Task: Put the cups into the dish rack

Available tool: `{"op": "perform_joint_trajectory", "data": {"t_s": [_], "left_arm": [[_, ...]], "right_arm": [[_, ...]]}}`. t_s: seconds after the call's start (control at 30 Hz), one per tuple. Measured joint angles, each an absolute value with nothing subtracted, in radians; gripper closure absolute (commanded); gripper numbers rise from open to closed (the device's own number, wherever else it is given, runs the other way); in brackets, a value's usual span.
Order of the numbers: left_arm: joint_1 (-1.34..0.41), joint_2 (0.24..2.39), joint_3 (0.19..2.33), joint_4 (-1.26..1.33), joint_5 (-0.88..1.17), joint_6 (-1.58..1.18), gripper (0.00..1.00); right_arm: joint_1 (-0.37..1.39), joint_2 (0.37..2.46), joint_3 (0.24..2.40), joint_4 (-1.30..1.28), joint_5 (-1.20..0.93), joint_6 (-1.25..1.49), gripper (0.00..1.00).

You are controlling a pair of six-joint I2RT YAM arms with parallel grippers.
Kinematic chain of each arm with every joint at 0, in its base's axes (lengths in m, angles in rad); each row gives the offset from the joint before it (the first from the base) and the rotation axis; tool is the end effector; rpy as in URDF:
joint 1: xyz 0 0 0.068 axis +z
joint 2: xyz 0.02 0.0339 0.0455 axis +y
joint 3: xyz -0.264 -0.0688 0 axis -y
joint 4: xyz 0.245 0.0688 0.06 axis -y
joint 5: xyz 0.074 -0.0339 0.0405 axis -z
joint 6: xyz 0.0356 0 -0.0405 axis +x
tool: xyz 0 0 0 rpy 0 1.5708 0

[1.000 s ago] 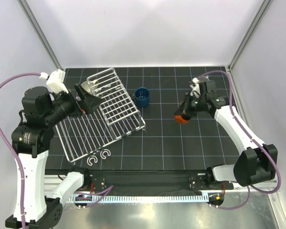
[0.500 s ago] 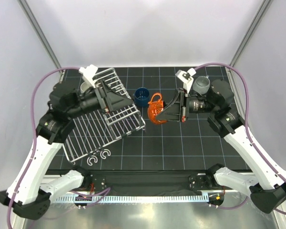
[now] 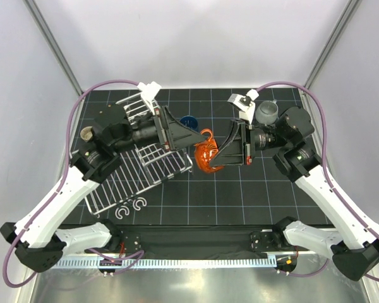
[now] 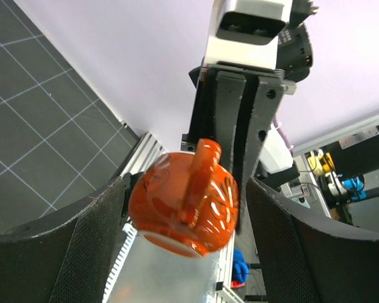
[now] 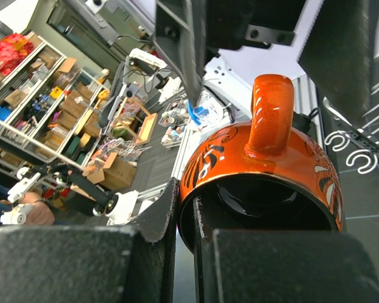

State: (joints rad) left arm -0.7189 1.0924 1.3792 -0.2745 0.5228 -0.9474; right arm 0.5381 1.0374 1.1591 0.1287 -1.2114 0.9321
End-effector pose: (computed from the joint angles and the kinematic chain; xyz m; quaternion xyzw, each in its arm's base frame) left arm 0.1548 -0.1591 0.4760 0.1053 0.6954 -0.6308 0.3278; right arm 0.1594 0.1339 0.4516 -0.3423 0.5824 0.6945 0.2475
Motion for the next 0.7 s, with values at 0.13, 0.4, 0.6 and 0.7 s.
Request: {"op": "perform_joint_trajectory", "data": {"t_s": [0.13,0.4,0.6,0.7], "left_arm": [[-0.754,1.119,1.392,-0.269,0.500,-0.927,0.30],[-0.806,1.142,1.409,-0.257,0.467,-0.905,0.41],[-0.826,1.144,1.409,-0.243,0.448,-0.907,0.45],[-0.835,1.144,1.409,-0.234,0.434,-0.910,0.51]], "right_arm": [[0.543,1.039,1.159,0.173,-1.225,0.972,0.96],[0.544,1.039,1.142,0.202,-1.226,0.995,0.96],[0.548,1.039,1.140,0.212,-1.224,0.998,0.96],[0.549,1.039,1.140,0.214,-1.219,0.998,0.96]]}}
